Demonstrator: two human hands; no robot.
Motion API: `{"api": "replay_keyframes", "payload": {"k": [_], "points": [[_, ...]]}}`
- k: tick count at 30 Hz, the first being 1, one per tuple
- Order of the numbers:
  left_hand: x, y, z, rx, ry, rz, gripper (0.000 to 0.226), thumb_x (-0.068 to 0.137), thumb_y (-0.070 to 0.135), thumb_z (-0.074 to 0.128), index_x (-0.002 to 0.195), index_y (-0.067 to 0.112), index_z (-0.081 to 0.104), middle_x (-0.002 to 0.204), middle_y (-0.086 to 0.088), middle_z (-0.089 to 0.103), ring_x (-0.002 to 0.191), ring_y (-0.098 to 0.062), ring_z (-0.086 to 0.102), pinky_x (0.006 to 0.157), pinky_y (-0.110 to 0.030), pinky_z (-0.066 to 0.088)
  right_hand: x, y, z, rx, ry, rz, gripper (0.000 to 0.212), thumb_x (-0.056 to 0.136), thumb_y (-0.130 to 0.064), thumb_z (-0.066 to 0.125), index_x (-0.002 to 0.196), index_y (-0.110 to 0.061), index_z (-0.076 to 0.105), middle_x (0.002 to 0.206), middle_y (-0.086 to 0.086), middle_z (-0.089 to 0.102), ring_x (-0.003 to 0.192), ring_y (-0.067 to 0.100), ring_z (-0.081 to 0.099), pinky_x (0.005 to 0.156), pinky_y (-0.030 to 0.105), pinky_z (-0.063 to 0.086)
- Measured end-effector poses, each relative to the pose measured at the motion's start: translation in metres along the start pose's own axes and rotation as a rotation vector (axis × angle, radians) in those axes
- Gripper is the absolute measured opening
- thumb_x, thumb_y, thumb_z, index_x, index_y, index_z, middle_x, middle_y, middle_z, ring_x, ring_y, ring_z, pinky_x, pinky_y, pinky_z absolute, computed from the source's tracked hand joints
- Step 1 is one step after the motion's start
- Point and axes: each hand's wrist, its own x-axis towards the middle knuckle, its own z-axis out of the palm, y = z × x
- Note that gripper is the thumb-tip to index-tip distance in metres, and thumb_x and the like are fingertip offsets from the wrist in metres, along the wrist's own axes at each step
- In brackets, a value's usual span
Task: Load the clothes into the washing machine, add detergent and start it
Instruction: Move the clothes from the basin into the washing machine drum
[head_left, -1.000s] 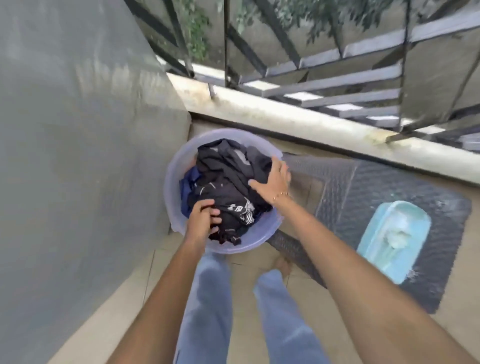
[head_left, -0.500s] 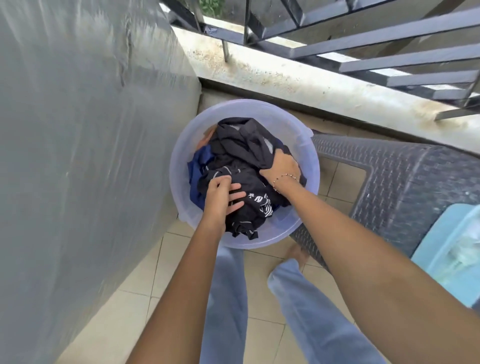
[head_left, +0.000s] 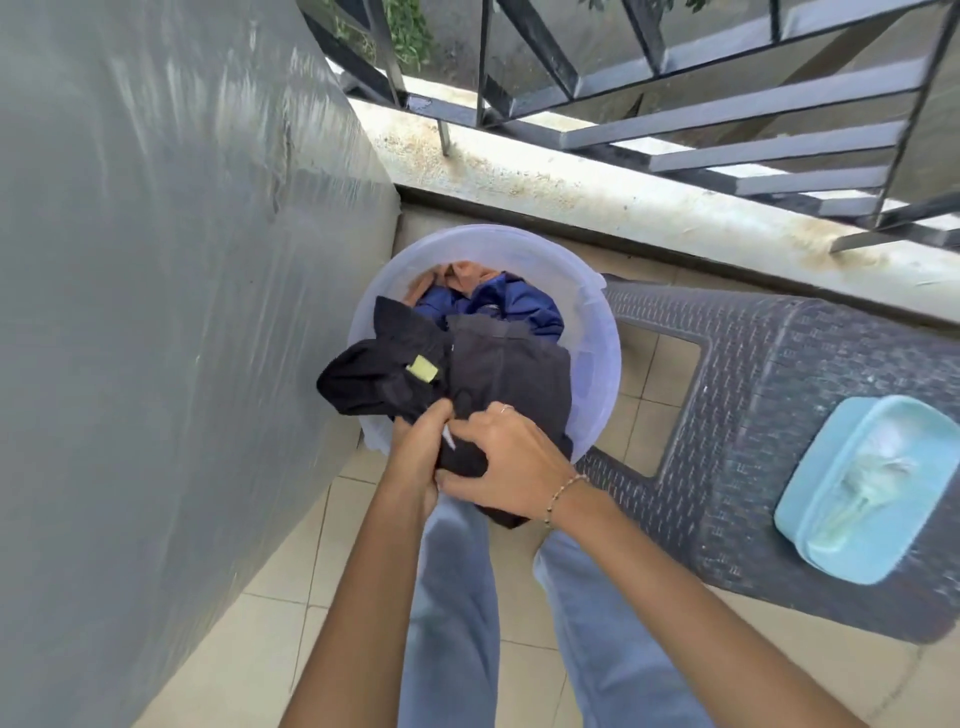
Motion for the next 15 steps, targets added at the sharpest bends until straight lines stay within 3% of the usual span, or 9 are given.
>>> {"api": "replay_keyframes", "payload": {"k": [2,4,6,8,9,11,13,15], "points": [[-0.002,0.001,-0.011,-0.012,0.001,0.04,0.042,0.09,0.01,0.053,0.13,0.0,0.052,0.108,-0.015,0.067,0.087,-0.024,0.067,0.06,-0.027,0.052,-0.006,0.0,-0.013,0.438,0.056,0.141,0.03,0.078,-0.046,0.065,0.099,-0.027,0.071,0.083,-0.006,0.072,0.082,0.002,0.062,0.077,0.013,0.047],[-0.006,0.01,-0.019,-0.023,0.012,0.076,0.025,0.085,0.006,0.054,0.108,0.008,0.061,0.092,-0.009,0.065,0.074,-0.022,0.063,0.053,-0.025,0.05,-0.009,0.008,-0.022,0.739,0.297,0.306,0.033,0.076,-0.046,0.068,0.106,-0.033,0.07,0.092,-0.011,0.072,0.087,-0.004,0.064,0.078,0.009,0.047],[-0.012,0.018,-0.028,-0.027,-0.026,0.045,0.011,0.08,0.004,0.052,0.077,0.013,0.056,0.07,-0.007,0.052,0.058,-0.018,0.051,0.046,-0.02,0.044,-0.005,0.022,-0.026,0.643,0.392,0.403,0.04,0.077,-0.048,0.068,0.114,-0.033,0.066,0.104,-0.011,0.065,0.1,0.003,0.059,0.091,0.019,0.046],[-0.023,0.027,-0.036,-0.073,-0.174,-0.038,0.024,0.08,0.007,0.052,0.058,0.016,0.049,0.06,-0.002,0.049,0.052,-0.017,0.049,0.046,-0.017,0.043,-0.002,0.027,-0.027,0.682,0.202,0.52,0.066,0.075,-0.056,0.068,0.134,-0.033,0.049,0.129,-0.012,0.05,0.121,0.005,0.046,0.105,0.026,0.038],[-0.03,0.031,-0.039,-0.11,-0.264,-0.083,0.03,0.082,0.01,0.052,0.052,0.015,0.054,0.056,-0.001,0.055,0.051,-0.018,0.055,0.047,-0.017,0.046,0.0,0.025,-0.028,0.891,0.09,0.598,0.084,0.069,-0.059,0.07,0.142,-0.035,0.036,0.139,-0.013,0.042,0.125,0.006,0.045,0.104,0.028,0.04],[-0.044,0.04,-0.042,-0.126,-0.367,-0.14,0.035,0.085,0.016,0.053,0.055,0.013,0.071,0.06,-0.002,0.069,0.055,-0.018,0.067,0.052,-0.019,0.053,0.002,0.018,-0.031,1.343,-0.035,0.677,0.105,0.061,-0.056,0.077,0.147,-0.039,0.02,0.143,-0.011,0.042,0.119,0.008,0.055,0.086,0.024,0.053],[-0.056,0.053,-0.041,-0.091,-0.374,-0.119,0.031,0.087,0.013,0.053,0.069,0.009,0.077,0.077,-0.007,0.073,0.068,-0.02,0.07,0.063,-0.024,0.057,0.0,0.006,-0.039,1.533,-0.018,0.627,0.096,0.066,-0.048,0.079,0.146,-0.033,0.028,0.135,-0.007,0.056,0.111,0.01,0.062,0.077,0.022,0.056],[-0.064,0.069,-0.033,0.027,-0.329,-0.032,0.052,0.096,0.005,0.044,0.055,0.014,0.075,0.072,-0.007,0.07,0.07,-0.019,0.065,0.07,-0.026,0.053,-0.005,-0.011,-0.048,1.628,0.016,0.57,0.074,0.068,-0.041,0.08,0.134,-0.027,0.05,0.118,-0.004,0.068,0.103,0.012,0.067,0.076,0.023,0.056]]}}
